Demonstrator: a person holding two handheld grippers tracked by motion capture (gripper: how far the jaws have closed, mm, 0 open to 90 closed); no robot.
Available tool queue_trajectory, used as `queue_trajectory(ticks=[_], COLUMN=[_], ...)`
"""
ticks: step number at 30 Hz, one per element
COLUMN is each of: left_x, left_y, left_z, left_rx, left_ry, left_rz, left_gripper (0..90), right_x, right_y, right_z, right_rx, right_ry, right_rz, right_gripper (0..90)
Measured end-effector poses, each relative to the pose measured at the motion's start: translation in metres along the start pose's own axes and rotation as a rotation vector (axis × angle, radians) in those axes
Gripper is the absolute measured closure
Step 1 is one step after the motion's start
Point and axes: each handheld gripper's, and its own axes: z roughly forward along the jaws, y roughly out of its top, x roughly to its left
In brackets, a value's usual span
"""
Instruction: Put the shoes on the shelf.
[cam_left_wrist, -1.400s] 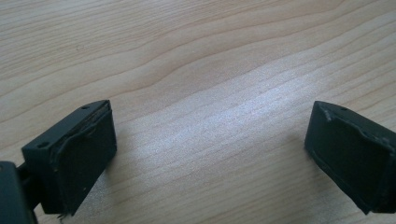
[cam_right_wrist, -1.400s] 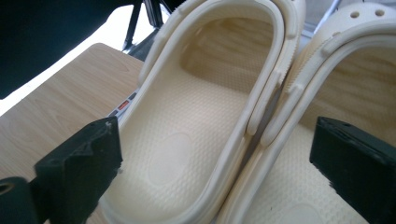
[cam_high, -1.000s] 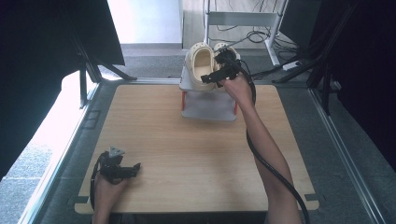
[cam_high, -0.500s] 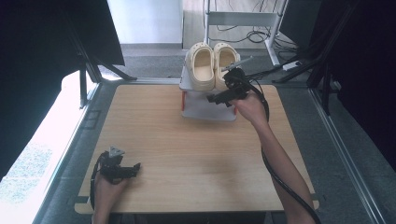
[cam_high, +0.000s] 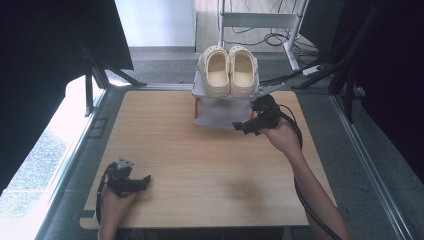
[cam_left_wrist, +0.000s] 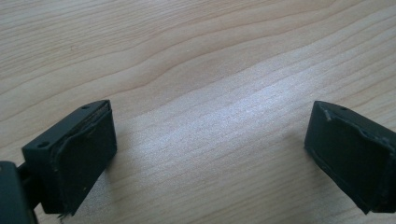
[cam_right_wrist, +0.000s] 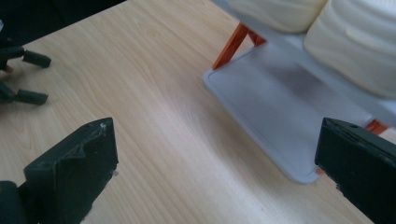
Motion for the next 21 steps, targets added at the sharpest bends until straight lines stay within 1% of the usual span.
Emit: queue_trajectory(ticks=[6,12,16,21], left_x=[-0.001,-0.001,-0.001,-0.001], left_y=[0.000,0.000,0.000,0.000], left_z=[0.000,0.000,0.000,0.000], left_rx=[0.000,0.001,0.003,0.004], left_ry=[-0.002,-0.007,-0.011,-0.011], left_rz=[0.001,0.007,0.010,0.012], left_gripper=[2.1,1.9,1.8,1.6], right_x=[-0.001,-0.003,-0.004,-0.004], right_y=[-0.024,-0.049,-0.065,-0.085], right_z=[-0.009,-0.019,-0.028,-0.037], right_rx=[0.009,0.020,0.012,0.004], right_ry=[-0.002,-0.021,-0.036,-0.043], right_rz=[0.006,0.009,0.015,0.027], right_gripper=[0.0,0.0,0.0,0.0])
